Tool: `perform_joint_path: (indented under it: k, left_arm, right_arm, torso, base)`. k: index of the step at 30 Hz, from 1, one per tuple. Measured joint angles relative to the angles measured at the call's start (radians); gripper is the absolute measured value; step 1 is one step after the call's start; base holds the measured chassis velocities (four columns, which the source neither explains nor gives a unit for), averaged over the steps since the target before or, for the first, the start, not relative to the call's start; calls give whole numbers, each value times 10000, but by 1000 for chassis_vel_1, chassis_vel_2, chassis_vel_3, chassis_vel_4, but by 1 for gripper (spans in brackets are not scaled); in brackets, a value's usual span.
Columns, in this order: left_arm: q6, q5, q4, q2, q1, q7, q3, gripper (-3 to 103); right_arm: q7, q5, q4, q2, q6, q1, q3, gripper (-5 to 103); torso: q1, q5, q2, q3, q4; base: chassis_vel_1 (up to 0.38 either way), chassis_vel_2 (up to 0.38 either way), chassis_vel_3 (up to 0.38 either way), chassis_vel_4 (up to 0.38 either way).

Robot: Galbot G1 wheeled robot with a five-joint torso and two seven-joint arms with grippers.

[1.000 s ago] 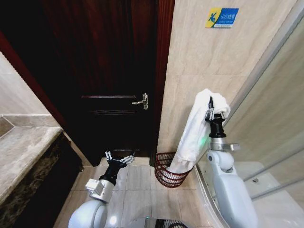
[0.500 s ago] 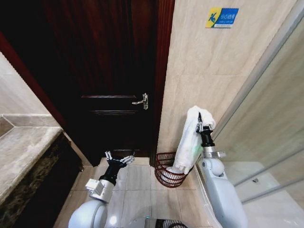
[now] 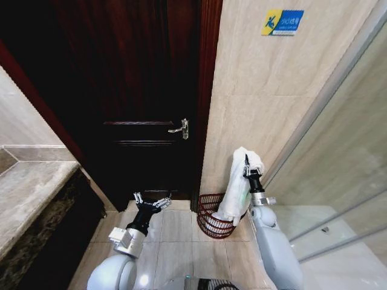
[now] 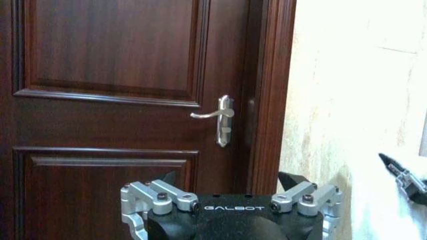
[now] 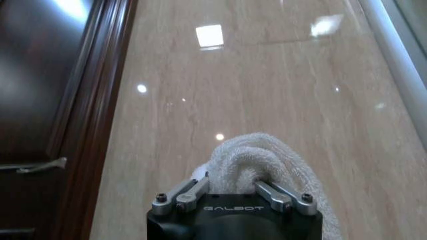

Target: Discard the used towel into the hamper.

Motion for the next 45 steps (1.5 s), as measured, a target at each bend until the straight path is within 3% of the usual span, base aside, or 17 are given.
perform_joint_path:
  k: [10, 19, 34, 45]
  left_arm:
    - [0, 0, 0, 0, 0, 0, 0, 100]
    - [0, 0, 0, 0, 0, 0, 0, 100]
    - [0, 0, 0, 0, 0, 0, 1, 100]
    - [0, 0, 0, 0, 0, 0, 1, 100]
  right_arm:
    - [506, -24, -1064, 158, 91, 481, -195, 12]
    - [1105, -50, -941, 291, -352, 1042, -291, 12]
    - [1015, 14, -1885, 430, -72, 953, -189, 12]
    - [659, 80, -3104, 552, 699, 849, -122, 12]
  torso:
    - [0, 2, -1, 1, -1]
    - [0, -1, 0, 0, 1]
    - [0, 1, 0, 0, -1]
    - [0, 1, 0, 0, 0]
  base:
    - [0, 0, 0, 0]
    - [0, 0, 0, 0]
    - [0, 0, 0, 0]
    - [-50, 42, 49, -42]
